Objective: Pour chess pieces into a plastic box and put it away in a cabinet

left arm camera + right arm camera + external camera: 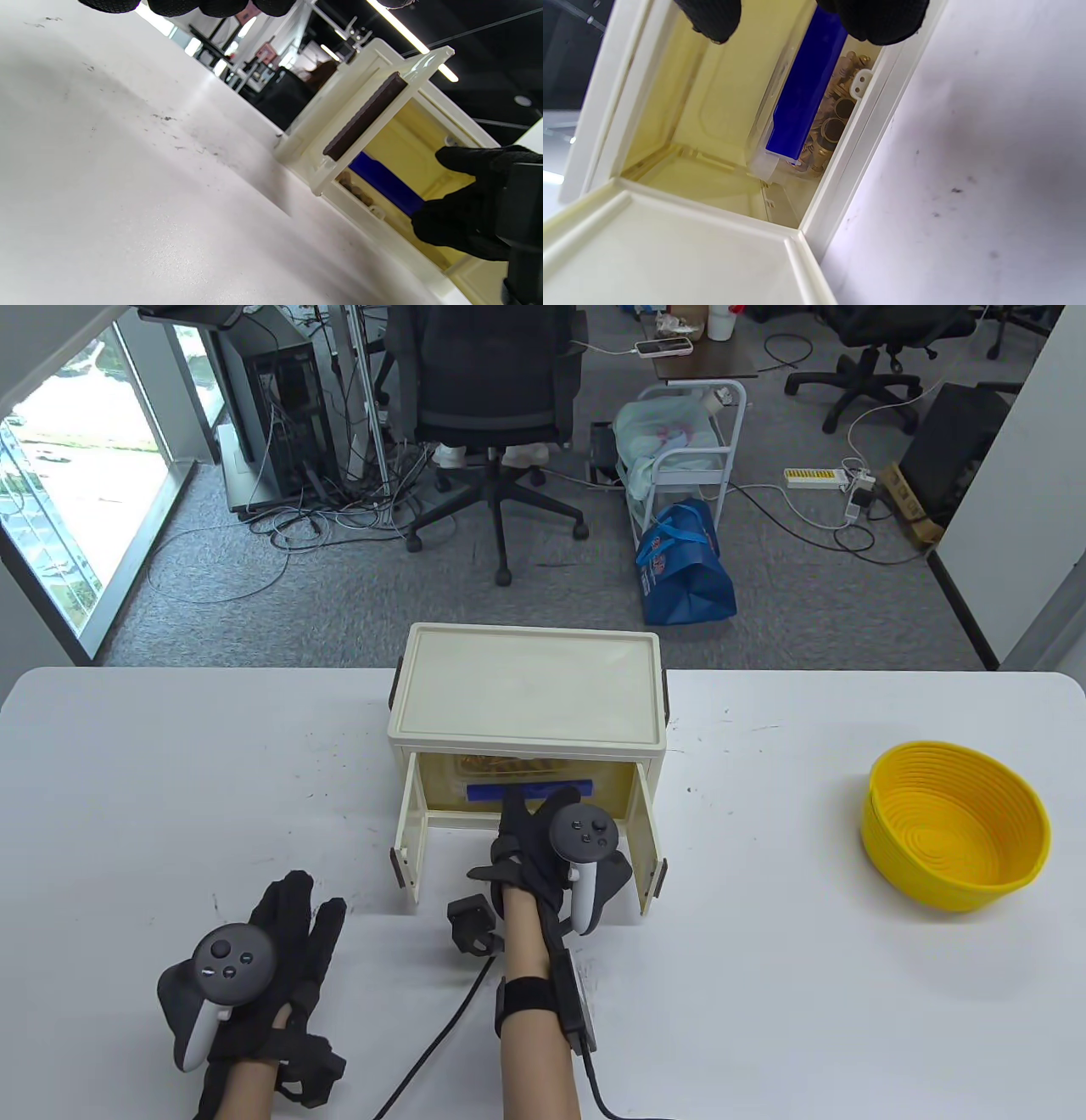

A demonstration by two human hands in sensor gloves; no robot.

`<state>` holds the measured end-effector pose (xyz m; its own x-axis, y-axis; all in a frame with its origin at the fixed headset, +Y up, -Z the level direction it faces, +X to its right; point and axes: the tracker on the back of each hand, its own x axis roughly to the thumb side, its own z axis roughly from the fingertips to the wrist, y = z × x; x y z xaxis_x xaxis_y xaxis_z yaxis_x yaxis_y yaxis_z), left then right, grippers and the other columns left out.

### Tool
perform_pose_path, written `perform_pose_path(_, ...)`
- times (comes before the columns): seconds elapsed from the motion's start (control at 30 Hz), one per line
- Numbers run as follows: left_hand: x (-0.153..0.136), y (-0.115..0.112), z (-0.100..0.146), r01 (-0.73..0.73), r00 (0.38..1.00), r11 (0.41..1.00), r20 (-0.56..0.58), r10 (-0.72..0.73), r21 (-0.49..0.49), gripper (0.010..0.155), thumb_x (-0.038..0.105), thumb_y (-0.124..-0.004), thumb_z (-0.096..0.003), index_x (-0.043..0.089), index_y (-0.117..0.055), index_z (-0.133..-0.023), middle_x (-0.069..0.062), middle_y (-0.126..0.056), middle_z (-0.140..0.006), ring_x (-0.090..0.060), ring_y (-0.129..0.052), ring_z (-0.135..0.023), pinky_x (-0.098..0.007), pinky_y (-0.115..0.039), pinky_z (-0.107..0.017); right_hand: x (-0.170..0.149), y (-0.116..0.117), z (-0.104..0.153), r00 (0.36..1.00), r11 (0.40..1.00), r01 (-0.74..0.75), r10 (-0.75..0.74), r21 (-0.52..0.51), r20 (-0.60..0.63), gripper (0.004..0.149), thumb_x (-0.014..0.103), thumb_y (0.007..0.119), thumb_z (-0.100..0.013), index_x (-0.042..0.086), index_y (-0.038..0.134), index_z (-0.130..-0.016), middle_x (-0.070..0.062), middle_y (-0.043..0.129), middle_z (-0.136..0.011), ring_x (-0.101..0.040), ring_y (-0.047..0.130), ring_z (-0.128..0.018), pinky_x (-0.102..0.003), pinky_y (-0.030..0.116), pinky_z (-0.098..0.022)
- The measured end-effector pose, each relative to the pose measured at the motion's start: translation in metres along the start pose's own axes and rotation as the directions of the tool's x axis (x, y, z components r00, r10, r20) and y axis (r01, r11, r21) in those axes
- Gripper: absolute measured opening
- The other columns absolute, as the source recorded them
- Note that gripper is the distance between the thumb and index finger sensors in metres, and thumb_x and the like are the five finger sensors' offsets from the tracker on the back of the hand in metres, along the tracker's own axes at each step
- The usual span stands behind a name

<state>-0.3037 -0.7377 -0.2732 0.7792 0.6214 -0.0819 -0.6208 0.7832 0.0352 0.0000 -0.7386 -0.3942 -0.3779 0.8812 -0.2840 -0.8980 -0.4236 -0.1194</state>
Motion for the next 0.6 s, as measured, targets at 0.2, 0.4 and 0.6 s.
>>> perform_pose_path(0.2, 0.003, 0.0, 0.003, 0.022, 0.999, 1.0, 0.022, -0.023, 0.016, 0.078, 0.057, -0.049, -0.0693, 0.005, -0.04, -0.126, -0.032, -0.041, -0.126, -0.061, -0.044, -0.11, -0.076, -0.052, -0.071, 0.011, -0.008, 0.024, 0.975, 0.979, -0.196, 0.188, 0.055, 0.116, 0.081, 0.042, 0.075, -0.061, -0.001, 0.028, -0.111, -0.032, 0.042, -0.111, -0.055, 0.057, -0.095, -0.059, 0.06, -0.066)
perform_pose_path(0.4, 0.012, -0.001, 0.009, 0.048, 0.993, 0.998, 0.107, -0.052, 0.038, 0.078, 0.06, -0.049, -0.068, 0.009, -0.038, -0.127, -0.027, -0.039, -0.129, -0.056, -0.041, -0.114, -0.074, -0.049, -0.075, 0.02, -0.021, 0.05, 0.888, 0.885, -0.435, 0.389, 0.169, 0.246, 0.084, 0.05, 0.073, -0.06, 0.006, 0.027, -0.114, -0.028, 0.026, -0.117, -0.058, 0.033, -0.102, -0.066, 0.043, -0.071)
perform_pose_path(0.6, 0.017, -0.006, 0.01, 0.062, 0.986, 0.998, 0.151, -0.065, 0.026, 0.079, 0.062, -0.049, -0.0669, 0.013, -0.036, -0.127, -0.021, -0.035, -0.131, -0.051, -0.034, -0.117, -0.071, -0.046, -0.078, 0.03, -0.042, 0.078, 0.775, 0.799, -0.587, 0.505, 0.134, 0.379, 0.084, 0.052, 0.075, -0.058, 0.011, 0.028, -0.115, -0.022, 0.019, -0.12, -0.053, 0.019, -0.106, -0.068, 0.03, -0.074)
